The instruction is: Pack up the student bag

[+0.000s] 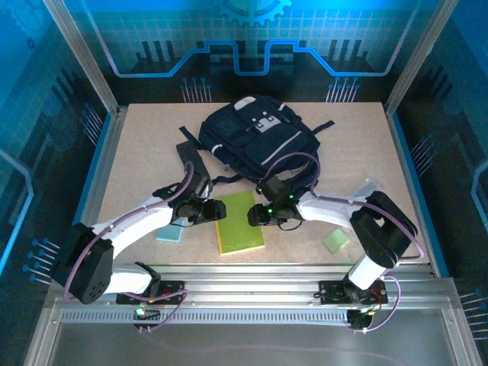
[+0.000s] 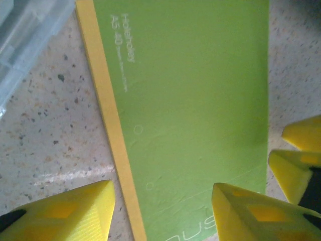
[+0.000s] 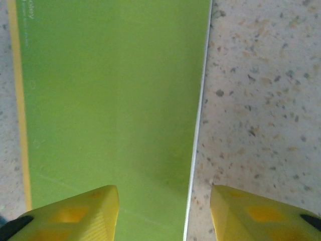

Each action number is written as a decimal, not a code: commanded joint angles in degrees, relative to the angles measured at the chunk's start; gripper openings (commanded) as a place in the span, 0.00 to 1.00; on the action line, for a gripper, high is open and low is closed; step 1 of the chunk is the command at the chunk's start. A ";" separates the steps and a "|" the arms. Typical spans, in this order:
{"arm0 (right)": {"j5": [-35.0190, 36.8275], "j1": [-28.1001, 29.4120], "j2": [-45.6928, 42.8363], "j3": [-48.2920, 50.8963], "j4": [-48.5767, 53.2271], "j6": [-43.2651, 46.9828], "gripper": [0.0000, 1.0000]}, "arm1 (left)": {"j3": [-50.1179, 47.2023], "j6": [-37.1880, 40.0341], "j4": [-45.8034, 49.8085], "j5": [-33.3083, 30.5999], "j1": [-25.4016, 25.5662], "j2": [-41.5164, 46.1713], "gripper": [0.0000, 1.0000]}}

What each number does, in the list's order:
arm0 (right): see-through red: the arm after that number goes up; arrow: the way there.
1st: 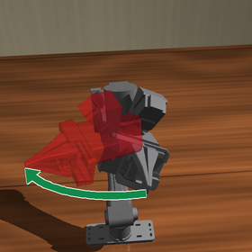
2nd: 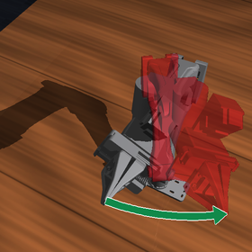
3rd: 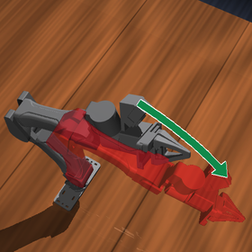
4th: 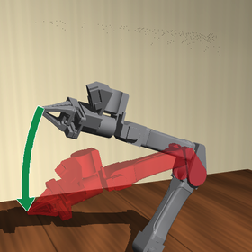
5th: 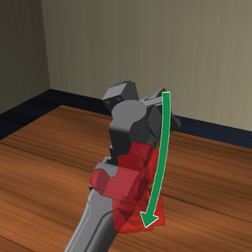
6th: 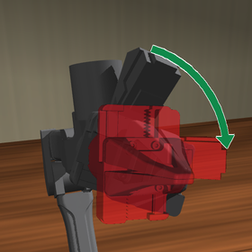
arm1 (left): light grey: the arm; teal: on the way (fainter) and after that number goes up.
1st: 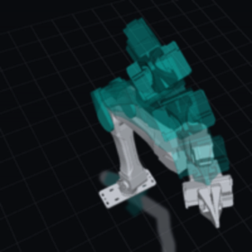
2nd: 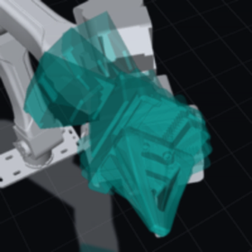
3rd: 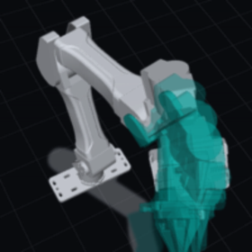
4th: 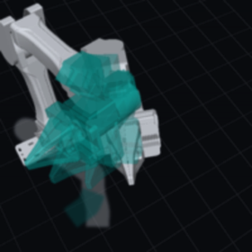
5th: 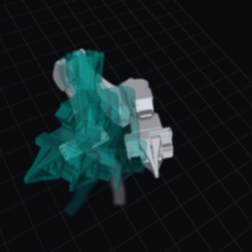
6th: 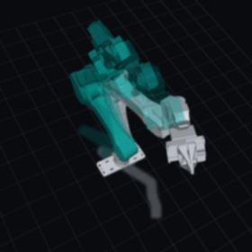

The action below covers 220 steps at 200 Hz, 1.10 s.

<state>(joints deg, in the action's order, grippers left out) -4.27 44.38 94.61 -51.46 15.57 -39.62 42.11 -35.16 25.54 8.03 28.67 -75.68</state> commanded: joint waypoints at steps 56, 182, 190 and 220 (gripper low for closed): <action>0.00 4.57 5.91 -6.52 -0.02 -1.96 0.50 | -5.67 -2.89 -3.21 -2.01 1.56 -5.10 0.44; -10.15 2.87 2.08 -4.37 -8.01 -6.03 0.44 | -7.00 -3.93 -5.95 -2.05 2.75 -9.07 0.37; -10.51 2.60 2.60 -4.11 -8.44 -6.35 0.43 | -6.95 -3.95 -5.94 -1.95 2.79 -9.06 0.36; -9.20 2.22 4.97 -4.52 -6.85 -6.32 0.40 | -6.95 -4.17 -5.67 -2.11 2.74 -8.69 0.37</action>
<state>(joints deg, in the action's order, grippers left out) -12.27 47.18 97.17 -56.51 9.30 -45.06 36.82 -37.71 23.05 5.10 30.24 -81.71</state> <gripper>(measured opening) 0.410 0.368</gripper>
